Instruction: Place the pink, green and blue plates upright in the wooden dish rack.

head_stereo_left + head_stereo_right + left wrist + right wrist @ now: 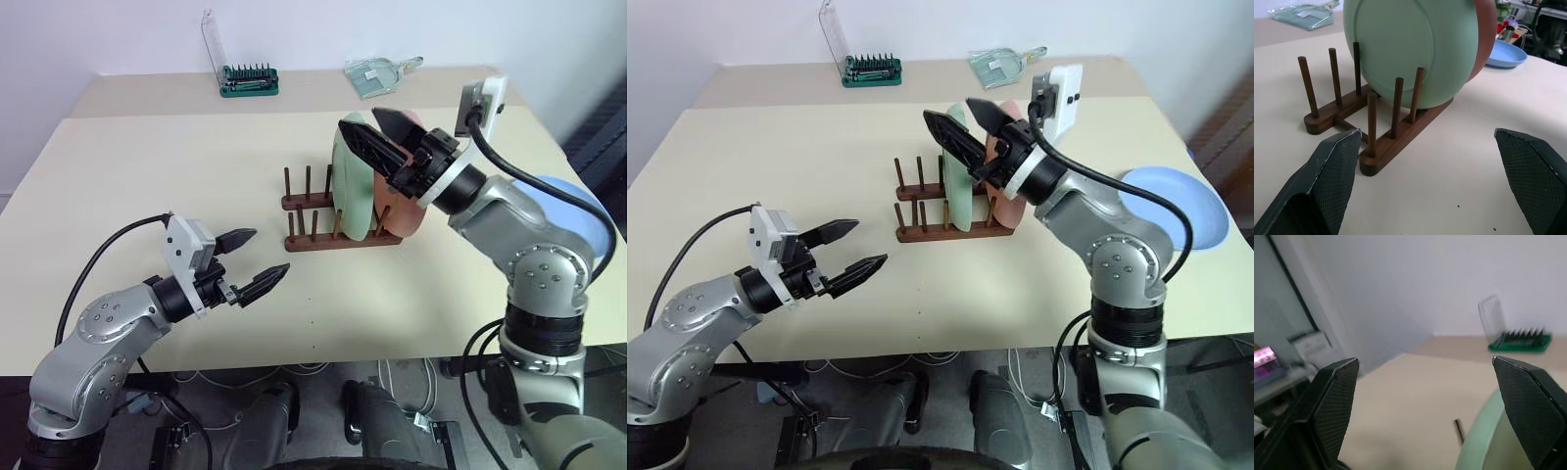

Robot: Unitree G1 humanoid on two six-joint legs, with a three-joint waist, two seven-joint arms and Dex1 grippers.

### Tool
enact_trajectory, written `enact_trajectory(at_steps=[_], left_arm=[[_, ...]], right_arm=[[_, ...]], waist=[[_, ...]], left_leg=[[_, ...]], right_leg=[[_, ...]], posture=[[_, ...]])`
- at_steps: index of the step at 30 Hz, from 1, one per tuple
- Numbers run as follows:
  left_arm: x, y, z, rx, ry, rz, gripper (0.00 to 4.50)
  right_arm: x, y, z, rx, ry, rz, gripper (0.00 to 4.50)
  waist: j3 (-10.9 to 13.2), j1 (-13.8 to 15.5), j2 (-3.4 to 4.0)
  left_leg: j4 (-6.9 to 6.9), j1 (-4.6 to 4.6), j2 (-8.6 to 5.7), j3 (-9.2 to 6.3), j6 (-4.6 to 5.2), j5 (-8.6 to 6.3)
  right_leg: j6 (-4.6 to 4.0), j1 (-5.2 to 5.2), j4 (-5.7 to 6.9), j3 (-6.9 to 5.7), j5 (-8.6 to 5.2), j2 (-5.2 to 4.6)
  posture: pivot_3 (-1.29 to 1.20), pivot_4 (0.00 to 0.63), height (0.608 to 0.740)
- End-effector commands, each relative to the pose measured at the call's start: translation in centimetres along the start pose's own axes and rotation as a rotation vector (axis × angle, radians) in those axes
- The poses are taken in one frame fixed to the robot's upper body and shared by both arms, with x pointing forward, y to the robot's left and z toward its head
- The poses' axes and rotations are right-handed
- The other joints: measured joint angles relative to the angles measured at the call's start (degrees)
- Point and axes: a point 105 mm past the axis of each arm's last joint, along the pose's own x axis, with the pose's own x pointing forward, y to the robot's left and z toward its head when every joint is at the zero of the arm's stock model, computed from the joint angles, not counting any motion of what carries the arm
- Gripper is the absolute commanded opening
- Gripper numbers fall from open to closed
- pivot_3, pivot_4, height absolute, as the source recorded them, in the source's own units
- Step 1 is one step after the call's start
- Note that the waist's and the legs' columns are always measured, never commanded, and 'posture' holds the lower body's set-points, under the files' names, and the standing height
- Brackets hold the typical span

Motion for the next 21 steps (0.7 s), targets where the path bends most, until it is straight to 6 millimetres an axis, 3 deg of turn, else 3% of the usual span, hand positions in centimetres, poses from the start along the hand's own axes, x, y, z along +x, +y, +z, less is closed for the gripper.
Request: enact_trajectory(at_steps=[1, 3, 4, 7, 9, 10, 12, 17, 21], left_arm=[[0.2, -0.7, 0.8, 0.029, -0.028, -0.036, 4.5], [0.3, -0.9, 0.7, 0.026, -0.026, -0.046, 4.5], [0.4, -1.0, 0.7, 0.024, -0.026, -0.056, 4.5], [0.6, -1.2, 0.6, 0.021, -0.025, -0.07, 4.5], [0.8, -1.3, 0.5, 0.016, -0.024, -0.084, 4.5], [1.0, -1.4, 0.4, 0.013, -0.024, -0.098, 4.5], [1.3, -1.5, 0.4, 0.011, -0.025, -0.115, 4.5], [1.7, -1.9, 0.4, 0.014, -0.025, -0.16, 4.5], [1.7, -2.5, 0.5, 0.019, -0.025, -0.197, 4.5]], right_arm=[[-1.6, -0.4, 4.6, -0.254, -0.087, 0.011, 4.43], [-2.9, -1.7, 5.9, -0.328, -0.079, -0.013, 4.43], [-4.6, -4.1, 6.9, -0.39, -0.056, -0.105, 4.43], [-8.2, -8.4, 8.8, -0.483, -0.003, -0.288, 4.43], [-11.0, -11.8, 8.4, -0.52, 0.092, -0.45, 4.43], [-13.0, -13.5, 6.8, -0.532, 0.195, -0.52, 4.43], [-15.3, -15.2, 4.2, -0.533, 0.332, -0.578, 4.43], [-19.2, -18.1, -2.6, -0.561, 0.675, -0.705, 4.43], [-21.4, -19.4, -6.3, -0.592, 0.853, -0.74, 4.43]], waist=[[0.01, 0.19, 0.02], [0.0, 0.24, 0.0], [0.01, 0.29, 0.02], [0.01, 0.45, 0.0], [0.01, 0.27, 0.0], [0.0, 0.3, -0.01], [-0.03, 0.22, -0.03], [0.03, -0.39, 0.36], [0.03, -0.23, 0.37]], left_leg=[[0.01, -0.01, -0.01, 0.0, 0.0, 0.0], [0.03, -0.03, -0.01, 0.0, 0.03, -0.02], [0.04, -0.03, -0.01, 0.0, 0.06, -0.04], [0.07, -0.04, -0.02, 0.03, 0.13, -0.08], [0.06, -0.04, 0.0, 0.09, 0.15, -0.09], [0.06, -0.03, 0.01, 0.1, 0.15, -0.09], [0.04, -0.01, 0.06, 0.13, 0.15, -0.09], [0.09, 0.09, 0.2, 0.6, 0.17, -0.08], [0.13, 0.15, 0.59, 1.16, 0.17, -0.08]], right_leg=[[0.0, 0.01, -0.02, -0.01, 0.0, -0.01], [0.01, 0.07, -0.1, -0.05, 0.0, -0.02], [0.01, 0.09, -0.13, -0.05, 0.0, -0.02], [0.02, 0.15, -0.22, -0.07, 0.0, -0.05], [0.01, 0.15, -0.23, -0.06, 0.0, -0.07], [0.01, 0.15, -0.22, -0.06, 0.0, -0.07], [-0.01, 0.18, -0.22, -0.09, -0.01, -0.06], [-0.07, 0.11, -0.09, 0.03, 0.06, -0.12], [-0.08, 0.12, -0.06, -0.02, 0.07, -0.11]], posture=[[0.0, 0.15, 0.74], [0.0, 0.15, 0.74], [0.0, 0.15, 0.74], [0.0, 0.15, 0.74], [0.0, 0.15, 0.74], [0.0, 0.15, 0.74], [0.0, 0.15, 0.74], [0.0, 0.15, 0.74], [0.0, 0.15, 0.74]])
